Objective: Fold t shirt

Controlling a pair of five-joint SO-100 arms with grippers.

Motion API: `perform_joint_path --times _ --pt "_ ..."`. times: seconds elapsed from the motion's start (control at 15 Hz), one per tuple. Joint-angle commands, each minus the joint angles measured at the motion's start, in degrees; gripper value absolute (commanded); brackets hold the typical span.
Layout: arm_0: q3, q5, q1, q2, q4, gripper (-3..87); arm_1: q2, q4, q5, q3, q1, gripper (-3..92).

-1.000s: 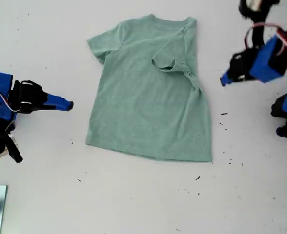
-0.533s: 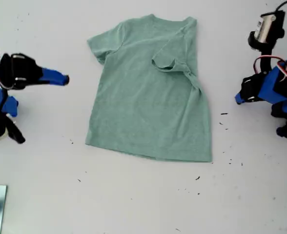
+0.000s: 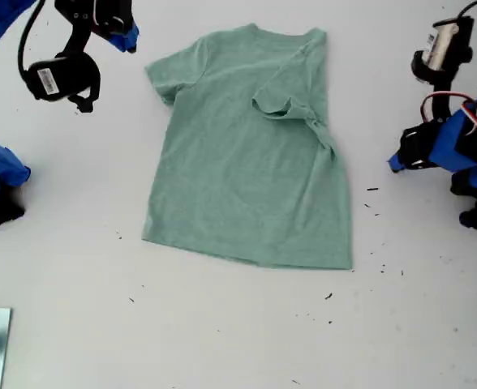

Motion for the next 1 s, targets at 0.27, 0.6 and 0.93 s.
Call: perform_joint_path --times 0.27,0.6,0.93 --pt "-7.8 5.2 -0.4 -7.0 0.4 34.0 4.8 1.4 0.0 -2.1 -0.1 2.4" --pt "-6.5 3.9 0.4 -22.7 -8.2 30.1 6.7 2.4 0.6 -1.8 -0.8 2.4" --pt "-6.2 1.9 0.1 -25.1 -12.4 0.1 7.5 2.5 0.5 -1.3 -1.1 2.4"
